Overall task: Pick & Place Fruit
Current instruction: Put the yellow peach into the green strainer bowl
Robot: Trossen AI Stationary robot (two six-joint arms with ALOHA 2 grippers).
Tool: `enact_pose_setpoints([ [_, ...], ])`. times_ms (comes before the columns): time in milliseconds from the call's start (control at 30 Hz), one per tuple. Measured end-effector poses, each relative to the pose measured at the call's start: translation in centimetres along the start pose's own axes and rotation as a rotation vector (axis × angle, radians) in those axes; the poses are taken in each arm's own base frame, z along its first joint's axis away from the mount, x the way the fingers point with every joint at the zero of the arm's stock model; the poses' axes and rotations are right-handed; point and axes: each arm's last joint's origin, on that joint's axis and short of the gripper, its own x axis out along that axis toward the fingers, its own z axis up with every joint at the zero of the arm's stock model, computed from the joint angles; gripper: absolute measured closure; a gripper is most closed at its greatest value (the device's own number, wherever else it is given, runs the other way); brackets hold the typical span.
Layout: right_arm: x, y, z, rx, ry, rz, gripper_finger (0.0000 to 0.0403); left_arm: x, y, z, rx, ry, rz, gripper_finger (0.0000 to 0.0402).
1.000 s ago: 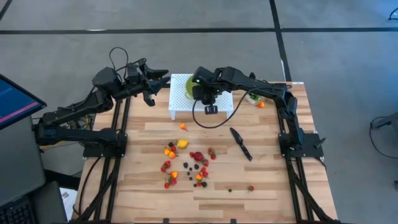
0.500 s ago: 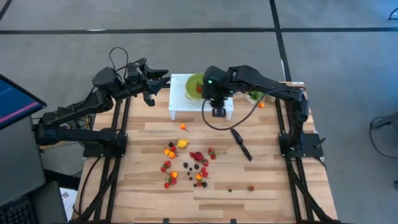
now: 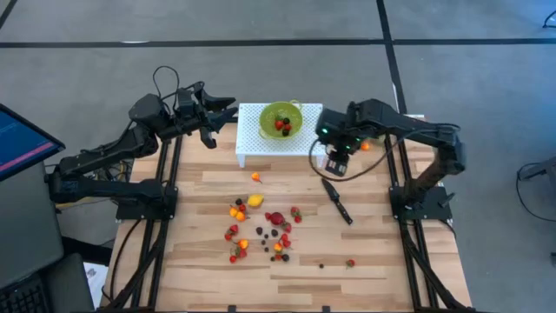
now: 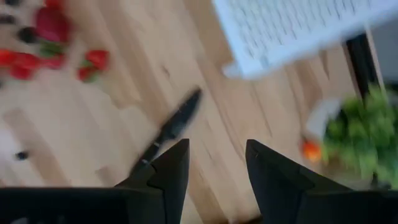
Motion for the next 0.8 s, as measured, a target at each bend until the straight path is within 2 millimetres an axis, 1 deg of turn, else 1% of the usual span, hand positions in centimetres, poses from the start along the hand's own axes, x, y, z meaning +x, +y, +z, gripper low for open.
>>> enact_pose_setpoints([
  [100, 1.2, -0.7, -2.4, 0.094, 0.008, -0.075, 0.0252, 0.0, 0.0, 0.0, 0.0, 0.0, 0.0, 0.0259],
  [200, 2.6, -1.4, -4.4, 0.174, -0.008, -0.089, 0.0249, 0.0, 0.0, 0.0, 0.0, 0.0, -0.001, 0.0259],
  [333, 4.3, -2.4, -6.2, 0.288, -0.069, -0.081, 0.0241, 0.0, 0.0, 0.0, 0.0, 0.0, 0.0, 0.0259],
  [433, 5.5, -3.3, -7.2, 0.361, -0.099, -0.083, 0.0234, 0.0, 0.0, 0.0, 0.0, 0.0, 0.0, 0.0259],
  [567, 7.4, -4.8, -8.2, 0.449, -0.084, -0.104, 0.022, 0.0, 0.0, 0.0, 0.0, 0.0, 0.0, 0.0259],
  [800, 11.1, -7.3, -8.4, 0.566, 0.009, -0.153, 0.0183, 0.0, 0.0, 0.0, 0.0, 0.0, 0.0, 0.0259],
])
